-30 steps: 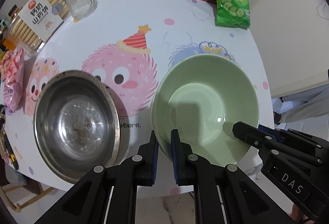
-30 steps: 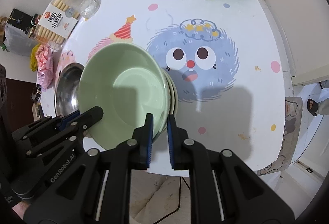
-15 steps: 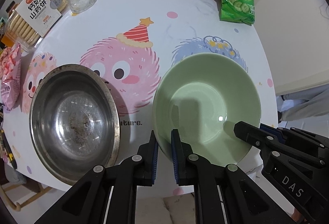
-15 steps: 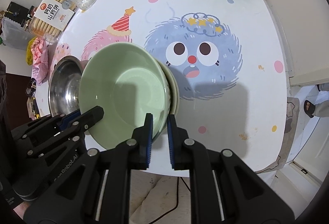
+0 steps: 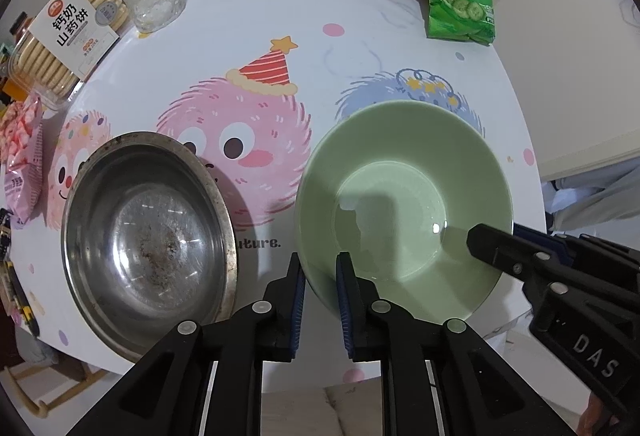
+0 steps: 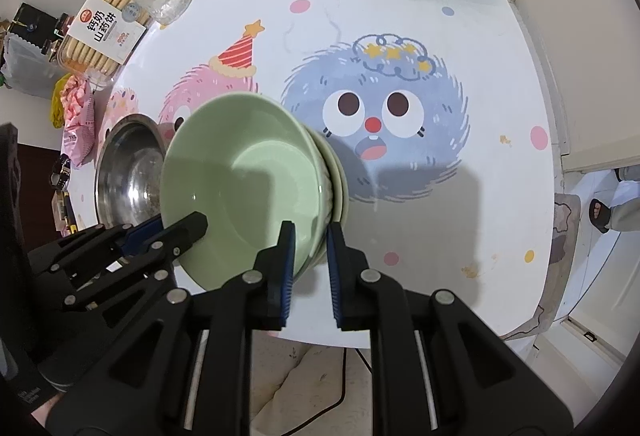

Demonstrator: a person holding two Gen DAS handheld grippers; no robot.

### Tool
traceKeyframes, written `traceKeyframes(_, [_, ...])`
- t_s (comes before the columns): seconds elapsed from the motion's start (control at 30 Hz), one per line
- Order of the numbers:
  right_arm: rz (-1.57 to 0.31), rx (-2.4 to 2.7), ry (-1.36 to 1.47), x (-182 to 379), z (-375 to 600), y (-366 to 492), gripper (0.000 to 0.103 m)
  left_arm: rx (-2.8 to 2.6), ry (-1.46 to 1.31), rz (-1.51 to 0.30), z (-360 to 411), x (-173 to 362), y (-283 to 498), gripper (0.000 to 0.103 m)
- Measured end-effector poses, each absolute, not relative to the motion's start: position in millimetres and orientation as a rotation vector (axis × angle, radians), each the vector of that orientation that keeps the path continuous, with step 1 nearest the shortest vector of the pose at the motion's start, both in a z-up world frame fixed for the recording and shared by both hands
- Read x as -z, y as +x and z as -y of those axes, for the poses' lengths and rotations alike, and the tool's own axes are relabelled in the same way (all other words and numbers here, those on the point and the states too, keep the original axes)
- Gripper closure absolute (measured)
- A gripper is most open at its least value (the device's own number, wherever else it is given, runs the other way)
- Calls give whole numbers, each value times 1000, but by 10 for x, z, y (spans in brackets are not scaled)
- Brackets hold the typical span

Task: Organize plates and bowls
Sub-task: 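Carry the pale green bowl with both tools onto the nested green bowls, then open both tools and release the bowl onto the green bowl stack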

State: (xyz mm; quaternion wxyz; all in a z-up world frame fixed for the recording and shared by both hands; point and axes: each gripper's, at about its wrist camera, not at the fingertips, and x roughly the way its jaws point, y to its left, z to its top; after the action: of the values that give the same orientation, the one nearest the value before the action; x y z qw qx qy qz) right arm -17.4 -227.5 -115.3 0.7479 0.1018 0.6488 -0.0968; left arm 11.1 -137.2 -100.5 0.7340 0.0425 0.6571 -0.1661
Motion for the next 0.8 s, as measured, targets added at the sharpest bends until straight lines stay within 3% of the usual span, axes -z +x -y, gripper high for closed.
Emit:
traceKeyframes(0.17, [-1397,214,228,1077,2309,-167,83,360,81,-1436,1325,967,123,72])
traceKeyframes(0.3, [-1373,216,241,1014,2358,-182,52,360,68,-1423,1305,898,124,38])
traceKeyframes(0.43, [-1351,222,253,953,2433,-202,38,353,56,-1400,1271,829,136,26])
traceKeyframes(0.5, [-1337,223,271,920,2488,-221,19,357,31,-1400,1238,810,147,19])
traceKeyframes(0.57, [-1321,215,300,893,2551,-246,10,369,11,-1406,1219,803,148,14])
traceKeyframes(0.6, [-1324,207,315,893,2579,-255,0,375,-1,-1411,1213,806,147,7])
traceKeyframes(0.67, [-1329,187,347,901,2628,-275,0,390,-54,-1425,1183,811,143,0])
traceKeyframes(0.8, [-1300,170,406,884,2727,-326,0,405,-113,-1430,1176,792,121,0])
